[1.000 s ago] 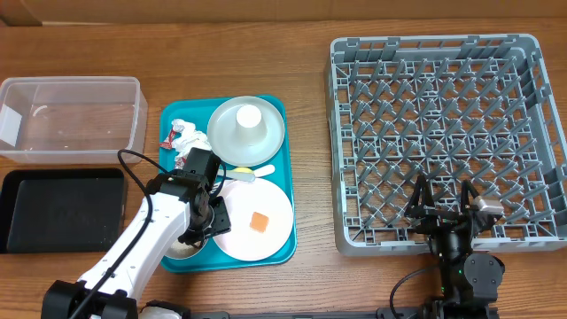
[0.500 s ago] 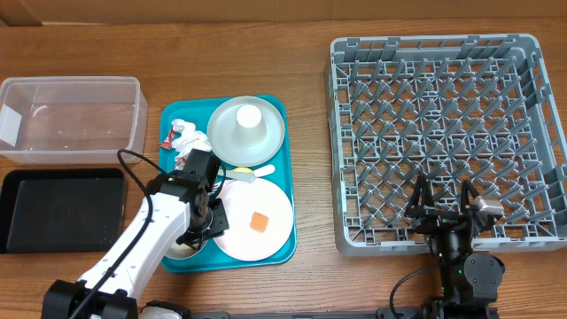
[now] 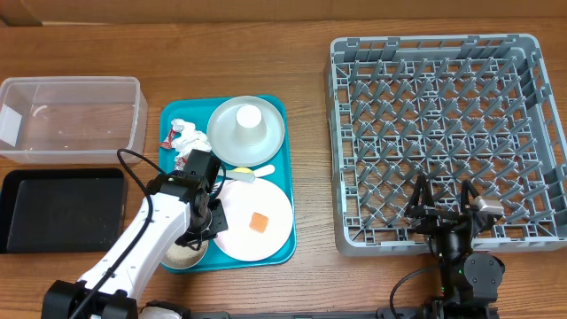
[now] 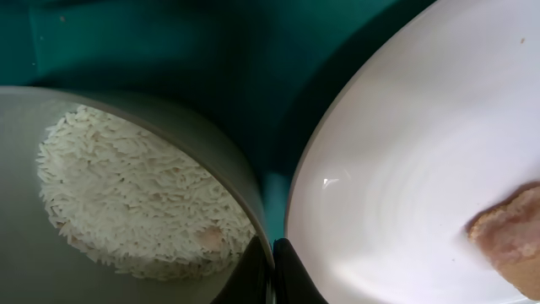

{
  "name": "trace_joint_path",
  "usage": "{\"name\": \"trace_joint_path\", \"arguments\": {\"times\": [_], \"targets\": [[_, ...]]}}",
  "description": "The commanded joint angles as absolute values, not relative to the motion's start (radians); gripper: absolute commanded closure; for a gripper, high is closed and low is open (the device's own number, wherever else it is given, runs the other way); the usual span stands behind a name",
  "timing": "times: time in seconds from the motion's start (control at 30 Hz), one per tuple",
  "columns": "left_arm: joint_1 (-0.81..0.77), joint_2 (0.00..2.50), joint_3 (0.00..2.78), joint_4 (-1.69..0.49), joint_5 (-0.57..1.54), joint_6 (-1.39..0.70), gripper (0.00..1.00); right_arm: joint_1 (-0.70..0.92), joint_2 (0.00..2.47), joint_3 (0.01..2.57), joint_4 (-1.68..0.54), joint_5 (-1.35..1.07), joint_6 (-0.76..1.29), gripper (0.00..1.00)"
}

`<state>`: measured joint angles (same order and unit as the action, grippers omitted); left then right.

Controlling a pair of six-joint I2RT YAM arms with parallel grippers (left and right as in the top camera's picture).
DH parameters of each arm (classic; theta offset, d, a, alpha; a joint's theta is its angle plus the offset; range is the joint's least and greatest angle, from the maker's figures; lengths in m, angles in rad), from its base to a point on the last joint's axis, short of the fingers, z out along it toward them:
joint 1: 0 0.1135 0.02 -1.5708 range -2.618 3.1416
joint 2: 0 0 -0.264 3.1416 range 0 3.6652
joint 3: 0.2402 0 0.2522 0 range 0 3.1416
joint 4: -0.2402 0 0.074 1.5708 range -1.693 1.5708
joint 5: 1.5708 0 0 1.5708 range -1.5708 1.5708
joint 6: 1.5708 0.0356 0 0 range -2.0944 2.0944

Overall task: Sort waste into correct bins and load items into the dishwasher rack
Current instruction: 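Lift the rice bowl with the left gripper over the black tray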

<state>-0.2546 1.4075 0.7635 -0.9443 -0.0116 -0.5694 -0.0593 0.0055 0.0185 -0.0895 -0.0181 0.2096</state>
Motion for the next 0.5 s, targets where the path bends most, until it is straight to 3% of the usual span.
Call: {"name": "trace_joint_path", "arguments": {"times": [0.0,0.47], "targets": [[-0.249,1.414,0.761,-0.946,-0.002,-0.565,0.96,-0.065,0.003,0.008,-0.083,-0.008,0.217,0.00],[-0.216,1.412,1.131,-1.236,-0.059,-0.557,0.96,-0.065,0.003,0.008,-0.083,-0.008,0.217,0.00]]}}
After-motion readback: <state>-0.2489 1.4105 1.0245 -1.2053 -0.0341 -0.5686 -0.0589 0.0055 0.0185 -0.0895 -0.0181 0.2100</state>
